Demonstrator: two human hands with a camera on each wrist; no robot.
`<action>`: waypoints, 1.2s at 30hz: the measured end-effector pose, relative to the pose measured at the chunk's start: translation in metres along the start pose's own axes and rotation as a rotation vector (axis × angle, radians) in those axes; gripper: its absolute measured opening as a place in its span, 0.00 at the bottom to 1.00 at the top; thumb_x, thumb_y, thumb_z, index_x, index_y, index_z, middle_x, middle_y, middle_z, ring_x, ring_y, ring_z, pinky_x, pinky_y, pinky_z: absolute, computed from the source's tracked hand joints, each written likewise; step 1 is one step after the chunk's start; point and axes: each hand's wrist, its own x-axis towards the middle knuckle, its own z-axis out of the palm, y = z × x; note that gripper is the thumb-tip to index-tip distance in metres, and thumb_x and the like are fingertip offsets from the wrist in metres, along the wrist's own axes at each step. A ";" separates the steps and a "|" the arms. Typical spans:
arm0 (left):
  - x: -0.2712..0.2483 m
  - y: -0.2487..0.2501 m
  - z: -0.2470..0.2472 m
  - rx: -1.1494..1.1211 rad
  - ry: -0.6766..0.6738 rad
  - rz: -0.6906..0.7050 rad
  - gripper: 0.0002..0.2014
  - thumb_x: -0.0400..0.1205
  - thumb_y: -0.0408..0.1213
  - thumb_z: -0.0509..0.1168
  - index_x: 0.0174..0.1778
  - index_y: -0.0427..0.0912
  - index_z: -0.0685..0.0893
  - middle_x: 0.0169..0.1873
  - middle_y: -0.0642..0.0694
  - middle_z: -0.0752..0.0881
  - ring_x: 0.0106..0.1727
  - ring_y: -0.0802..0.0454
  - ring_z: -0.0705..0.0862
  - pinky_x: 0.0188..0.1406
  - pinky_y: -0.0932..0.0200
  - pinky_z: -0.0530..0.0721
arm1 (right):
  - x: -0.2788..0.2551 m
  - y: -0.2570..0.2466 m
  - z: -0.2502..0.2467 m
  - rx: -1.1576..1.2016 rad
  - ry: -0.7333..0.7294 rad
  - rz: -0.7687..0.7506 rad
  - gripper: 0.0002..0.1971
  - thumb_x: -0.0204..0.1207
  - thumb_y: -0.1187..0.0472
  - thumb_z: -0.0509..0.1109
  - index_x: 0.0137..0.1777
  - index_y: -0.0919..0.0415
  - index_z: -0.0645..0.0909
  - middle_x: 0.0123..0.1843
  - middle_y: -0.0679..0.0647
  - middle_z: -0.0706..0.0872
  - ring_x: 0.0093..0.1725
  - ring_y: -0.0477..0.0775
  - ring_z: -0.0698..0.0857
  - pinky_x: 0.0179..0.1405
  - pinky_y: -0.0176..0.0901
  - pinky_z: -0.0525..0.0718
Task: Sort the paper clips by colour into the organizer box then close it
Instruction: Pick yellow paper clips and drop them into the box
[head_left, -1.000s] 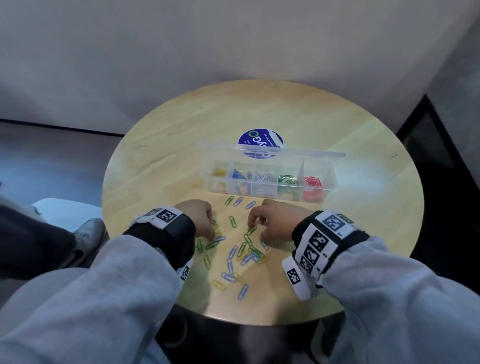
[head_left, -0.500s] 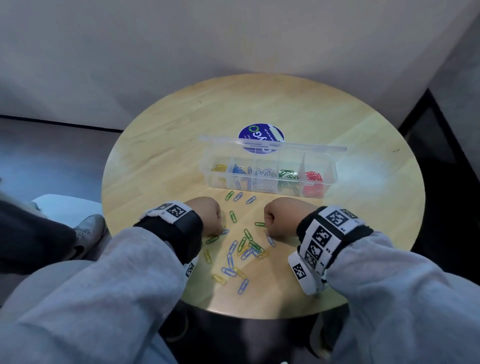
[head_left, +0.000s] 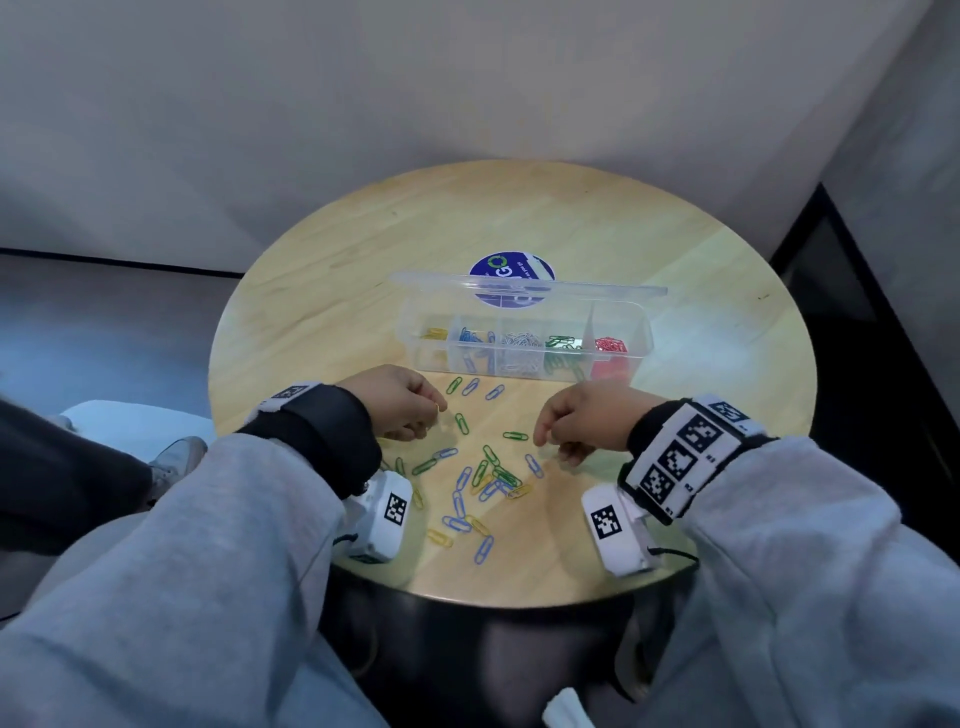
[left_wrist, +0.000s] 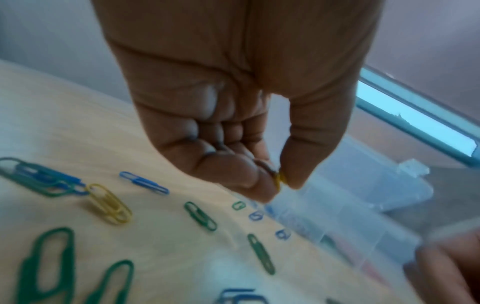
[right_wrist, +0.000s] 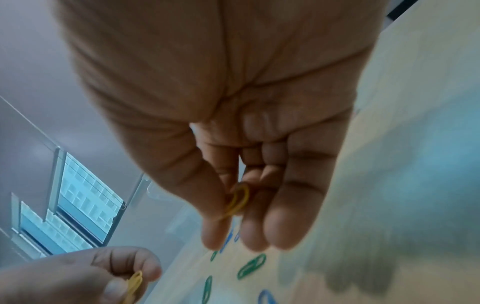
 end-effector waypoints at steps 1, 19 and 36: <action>-0.003 0.000 0.000 -0.078 -0.009 -0.019 0.11 0.80 0.24 0.61 0.36 0.42 0.81 0.29 0.44 0.79 0.24 0.56 0.80 0.19 0.71 0.79 | -0.002 -0.001 0.004 0.035 -0.017 0.018 0.13 0.77 0.71 0.60 0.36 0.58 0.81 0.27 0.55 0.83 0.25 0.48 0.84 0.35 0.38 0.87; -0.025 -0.014 -0.025 -0.175 0.116 -0.157 0.10 0.84 0.30 0.57 0.35 0.40 0.73 0.26 0.44 0.66 0.25 0.51 0.62 0.26 0.62 0.60 | -0.004 -0.018 0.042 -0.613 -0.037 -0.115 0.07 0.71 0.60 0.73 0.43 0.51 0.76 0.34 0.40 0.71 0.43 0.49 0.75 0.39 0.40 0.73; -0.019 -0.024 -0.031 -0.381 0.118 -0.169 0.14 0.86 0.28 0.49 0.40 0.37 0.78 0.30 0.44 0.70 0.26 0.53 0.68 0.10 0.74 0.67 | 0.002 -0.006 0.019 0.018 -0.051 -0.078 0.09 0.76 0.73 0.64 0.44 0.58 0.78 0.31 0.54 0.81 0.24 0.46 0.79 0.25 0.32 0.80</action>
